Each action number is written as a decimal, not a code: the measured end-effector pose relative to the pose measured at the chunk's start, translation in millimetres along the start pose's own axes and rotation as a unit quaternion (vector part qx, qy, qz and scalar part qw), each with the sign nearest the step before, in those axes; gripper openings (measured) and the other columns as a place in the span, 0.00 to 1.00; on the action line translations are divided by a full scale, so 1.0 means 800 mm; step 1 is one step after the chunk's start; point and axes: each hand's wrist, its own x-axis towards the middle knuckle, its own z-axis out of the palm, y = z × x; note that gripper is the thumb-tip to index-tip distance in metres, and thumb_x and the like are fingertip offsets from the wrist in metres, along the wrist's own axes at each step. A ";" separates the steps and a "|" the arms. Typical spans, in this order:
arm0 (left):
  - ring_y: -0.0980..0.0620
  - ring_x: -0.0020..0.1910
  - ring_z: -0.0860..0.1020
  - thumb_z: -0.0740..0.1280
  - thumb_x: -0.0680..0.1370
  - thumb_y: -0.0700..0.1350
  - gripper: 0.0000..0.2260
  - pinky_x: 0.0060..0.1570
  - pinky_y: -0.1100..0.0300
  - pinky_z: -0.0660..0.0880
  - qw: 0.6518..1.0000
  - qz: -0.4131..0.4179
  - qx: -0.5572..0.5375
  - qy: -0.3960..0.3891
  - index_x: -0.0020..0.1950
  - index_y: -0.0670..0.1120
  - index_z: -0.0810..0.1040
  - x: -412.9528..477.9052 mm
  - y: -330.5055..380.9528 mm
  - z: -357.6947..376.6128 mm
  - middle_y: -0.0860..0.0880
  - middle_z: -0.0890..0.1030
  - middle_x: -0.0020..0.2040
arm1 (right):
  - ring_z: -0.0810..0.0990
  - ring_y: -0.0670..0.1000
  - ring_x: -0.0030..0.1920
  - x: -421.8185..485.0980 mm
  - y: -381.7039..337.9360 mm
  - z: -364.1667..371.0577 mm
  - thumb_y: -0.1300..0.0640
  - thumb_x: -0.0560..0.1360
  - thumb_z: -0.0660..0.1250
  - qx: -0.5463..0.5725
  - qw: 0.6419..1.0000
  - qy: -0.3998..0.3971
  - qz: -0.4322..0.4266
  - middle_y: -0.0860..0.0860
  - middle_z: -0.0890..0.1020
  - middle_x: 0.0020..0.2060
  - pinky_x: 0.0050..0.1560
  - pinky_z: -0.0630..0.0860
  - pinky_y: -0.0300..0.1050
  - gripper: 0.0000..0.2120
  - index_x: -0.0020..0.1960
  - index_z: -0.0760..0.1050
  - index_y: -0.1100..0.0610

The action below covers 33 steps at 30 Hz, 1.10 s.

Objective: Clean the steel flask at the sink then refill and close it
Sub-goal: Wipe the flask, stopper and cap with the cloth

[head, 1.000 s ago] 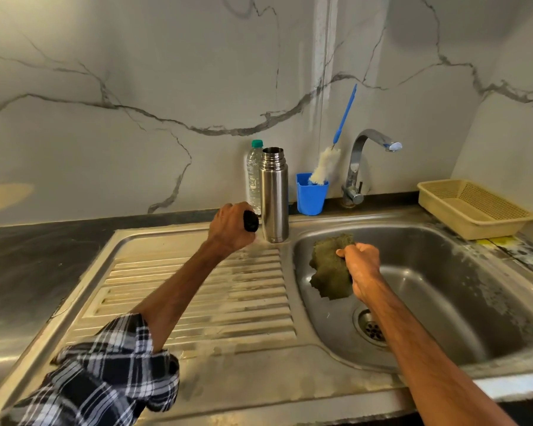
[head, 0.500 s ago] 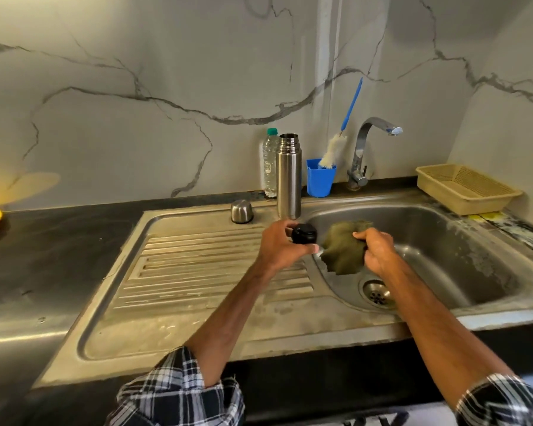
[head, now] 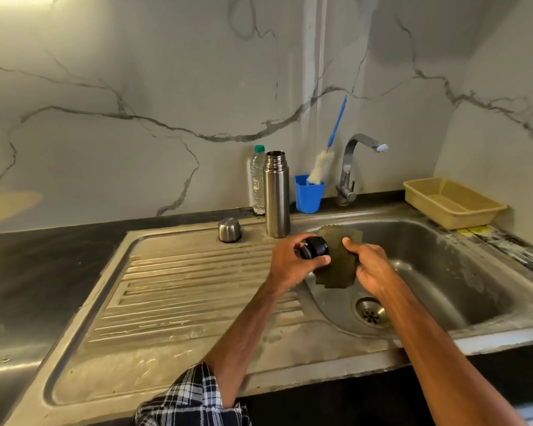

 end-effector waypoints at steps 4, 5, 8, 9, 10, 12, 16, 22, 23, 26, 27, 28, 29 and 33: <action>0.57 0.53 0.80 0.85 0.63 0.55 0.33 0.52 0.61 0.80 0.995 -0.054 -0.055 0.068 0.63 0.49 0.78 -0.002 -0.018 0.016 0.54 0.80 0.56 | 0.85 0.57 0.51 0.002 0.005 0.007 0.62 0.79 0.68 -0.072 0.996 -0.009 -0.045 0.58 0.86 0.50 0.56 0.81 0.57 0.09 0.59 0.79 0.62; 0.59 0.51 0.80 0.85 0.62 0.54 0.32 0.50 0.62 0.81 0.993 -0.056 -0.069 0.078 0.62 0.49 0.78 -0.003 -0.023 0.019 0.54 0.80 0.55 | 0.86 0.58 0.51 0.001 0.007 0.008 0.62 0.79 0.68 -0.080 0.996 -0.010 -0.044 0.58 0.86 0.49 0.56 0.81 0.59 0.09 0.58 0.80 0.61; 0.62 0.47 0.81 0.84 0.64 0.52 0.26 0.45 0.67 0.80 0.993 -0.039 -0.083 0.079 0.58 0.47 0.81 0.000 -0.033 0.024 0.54 0.83 0.51 | 0.87 0.58 0.47 -0.001 0.009 0.010 0.62 0.80 0.67 -0.080 0.996 -0.021 -0.033 0.58 0.87 0.47 0.46 0.84 0.55 0.06 0.56 0.80 0.60; 0.62 0.47 0.82 0.84 0.65 0.51 0.25 0.44 0.67 0.80 0.993 -0.036 -0.085 0.075 0.57 0.47 0.82 0.002 -0.033 0.025 0.54 0.84 0.51 | 0.87 0.58 0.46 -0.001 0.009 0.011 0.62 0.80 0.67 -0.077 0.996 -0.026 -0.035 0.58 0.87 0.47 0.44 0.83 0.53 0.06 0.56 0.80 0.61; 0.61 0.47 0.83 0.84 0.65 0.51 0.24 0.45 0.66 0.81 0.993 -0.034 -0.089 0.070 0.57 0.47 0.82 0.004 -0.033 0.026 0.54 0.84 0.51 | 0.87 0.58 0.47 -0.001 0.008 0.012 0.62 0.80 0.67 -0.077 0.996 -0.035 -0.038 0.58 0.87 0.47 0.44 0.83 0.52 0.08 0.57 0.80 0.61; 0.59 0.48 0.84 0.83 0.67 0.50 0.21 0.47 0.63 0.82 0.992 -0.032 -0.102 0.061 0.58 0.49 0.83 0.009 -0.035 0.027 0.54 0.85 0.51 | 0.86 0.57 0.50 0.000 0.005 0.014 0.63 0.79 0.67 -0.080 0.994 -0.064 -0.040 0.58 0.86 0.49 0.48 0.83 0.51 0.09 0.59 0.79 0.61; 0.58 0.46 0.85 0.81 0.71 0.46 0.21 0.44 0.66 0.81 0.986 -0.036 -0.149 0.063 0.62 0.48 0.84 0.010 -0.035 0.019 0.52 0.85 0.54 | 0.86 0.56 0.51 -0.005 0.004 0.018 0.67 0.79 0.66 -0.099 0.989 -0.101 -0.040 0.58 0.86 0.52 0.53 0.82 0.53 0.11 0.60 0.78 0.59; 0.61 0.47 0.85 0.80 0.70 0.51 0.21 0.48 0.62 0.83 0.983 -0.031 -0.156 0.087 0.62 0.49 0.84 0.012 -0.038 0.018 0.52 0.87 0.51 | 0.84 0.51 0.52 -0.012 0.005 0.028 0.65 0.78 0.68 -0.302 0.938 -0.027 -0.166 0.51 0.85 0.50 0.59 0.80 0.55 0.12 0.60 0.79 0.54; 0.61 0.46 0.85 0.80 0.71 0.52 0.21 0.49 0.62 0.83 0.983 -0.033 -0.154 0.090 0.62 0.49 0.85 0.012 -0.036 0.018 0.53 0.87 0.49 | 0.84 0.50 0.53 -0.017 0.002 0.029 0.64 0.79 0.68 -0.342 0.920 -0.022 -0.190 0.50 0.84 0.50 0.57 0.81 0.51 0.13 0.62 0.78 0.54; 0.62 0.41 0.84 0.79 0.73 0.51 0.14 0.43 0.70 0.79 0.982 -0.038 -0.148 0.108 0.57 0.49 0.87 0.015 -0.031 0.017 0.54 0.87 0.42 | 0.81 0.48 0.55 -0.030 0.000 0.034 0.67 0.78 0.65 -0.425 0.861 -0.032 -0.276 0.48 0.82 0.54 0.51 0.76 0.34 0.20 0.68 0.76 0.54; 0.63 0.40 0.83 0.79 0.73 0.50 0.10 0.40 0.72 0.77 0.982 -0.041 -0.148 0.114 0.53 0.51 0.87 0.017 -0.033 0.016 0.56 0.86 0.39 | 0.80 0.47 0.57 -0.033 0.001 0.035 0.70 0.77 0.64 -0.441 0.843 -0.050 -0.305 0.49 0.82 0.57 0.51 0.75 0.30 0.24 0.71 0.74 0.54; 0.65 0.39 0.83 0.79 0.73 0.48 0.07 0.39 0.73 0.76 0.981 -0.042 -0.147 0.118 0.50 0.55 0.86 0.019 -0.034 0.015 0.59 0.85 0.37 | 0.79 0.45 0.61 -0.034 0.002 0.036 0.73 0.76 0.63 -0.452 0.827 -0.070 -0.328 0.50 0.81 0.62 0.54 0.73 0.27 0.28 0.72 0.74 0.54; 0.67 0.38 0.82 0.79 0.73 0.47 0.07 0.38 0.73 0.76 0.982 -0.038 -0.143 0.120 0.46 0.58 0.85 0.020 -0.034 0.013 0.62 0.83 0.35 | 0.75 0.42 0.65 -0.034 0.003 0.036 0.75 0.74 0.62 -0.458 0.815 -0.087 -0.344 0.51 0.78 0.67 0.58 0.68 0.23 0.30 0.72 0.73 0.54; 0.63 0.40 0.83 0.78 0.73 0.45 0.09 0.40 0.71 0.78 0.987 -0.006 -0.118 0.106 0.50 0.56 0.85 0.021 -0.037 0.009 0.60 0.84 0.38 | 0.71 0.41 0.66 -0.023 0.006 0.037 0.76 0.73 0.59 -0.471 0.797 -0.090 -0.367 0.53 0.77 0.68 0.60 0.59 0.17 0.31 0.72 0.74 0.55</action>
